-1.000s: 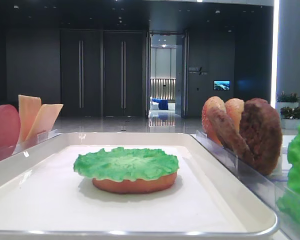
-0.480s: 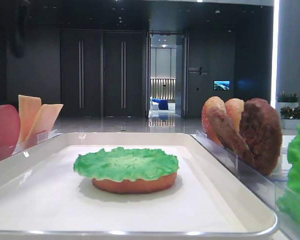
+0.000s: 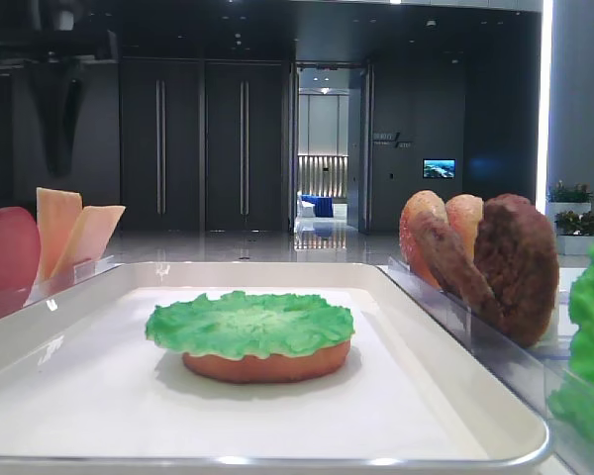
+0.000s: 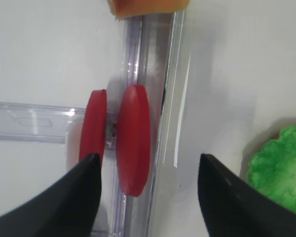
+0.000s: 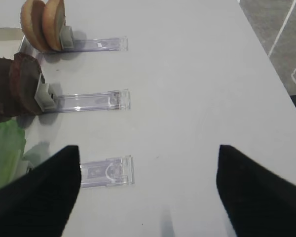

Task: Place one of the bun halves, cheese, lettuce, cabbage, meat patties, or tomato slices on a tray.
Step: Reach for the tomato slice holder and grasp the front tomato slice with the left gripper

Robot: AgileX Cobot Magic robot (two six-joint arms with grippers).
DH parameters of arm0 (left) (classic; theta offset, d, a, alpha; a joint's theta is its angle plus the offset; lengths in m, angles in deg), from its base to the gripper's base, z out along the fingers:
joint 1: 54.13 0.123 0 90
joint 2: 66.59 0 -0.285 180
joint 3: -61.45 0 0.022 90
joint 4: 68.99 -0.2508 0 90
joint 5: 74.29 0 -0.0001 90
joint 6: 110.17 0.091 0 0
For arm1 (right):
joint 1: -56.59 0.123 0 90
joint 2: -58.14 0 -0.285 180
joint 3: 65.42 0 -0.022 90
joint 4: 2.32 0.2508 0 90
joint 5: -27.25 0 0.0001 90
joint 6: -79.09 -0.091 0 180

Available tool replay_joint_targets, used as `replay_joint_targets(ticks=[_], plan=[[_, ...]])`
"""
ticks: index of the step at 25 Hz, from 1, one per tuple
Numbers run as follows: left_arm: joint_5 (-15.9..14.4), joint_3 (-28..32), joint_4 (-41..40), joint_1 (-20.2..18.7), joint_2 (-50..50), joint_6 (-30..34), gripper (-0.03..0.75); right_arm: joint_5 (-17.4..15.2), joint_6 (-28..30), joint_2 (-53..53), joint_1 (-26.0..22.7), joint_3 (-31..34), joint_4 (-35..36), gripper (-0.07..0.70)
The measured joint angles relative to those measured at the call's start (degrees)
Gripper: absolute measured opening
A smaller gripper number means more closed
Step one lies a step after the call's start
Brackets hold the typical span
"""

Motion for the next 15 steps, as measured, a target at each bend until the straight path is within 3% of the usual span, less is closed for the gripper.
replay_joint_targets(ticks=[15], plan=[[3.0,0.0,-0.1,0.0,-5.1,-0.1,0.47,0.0,0.0,0.0,0.0,0.0,0.0,0.539]])
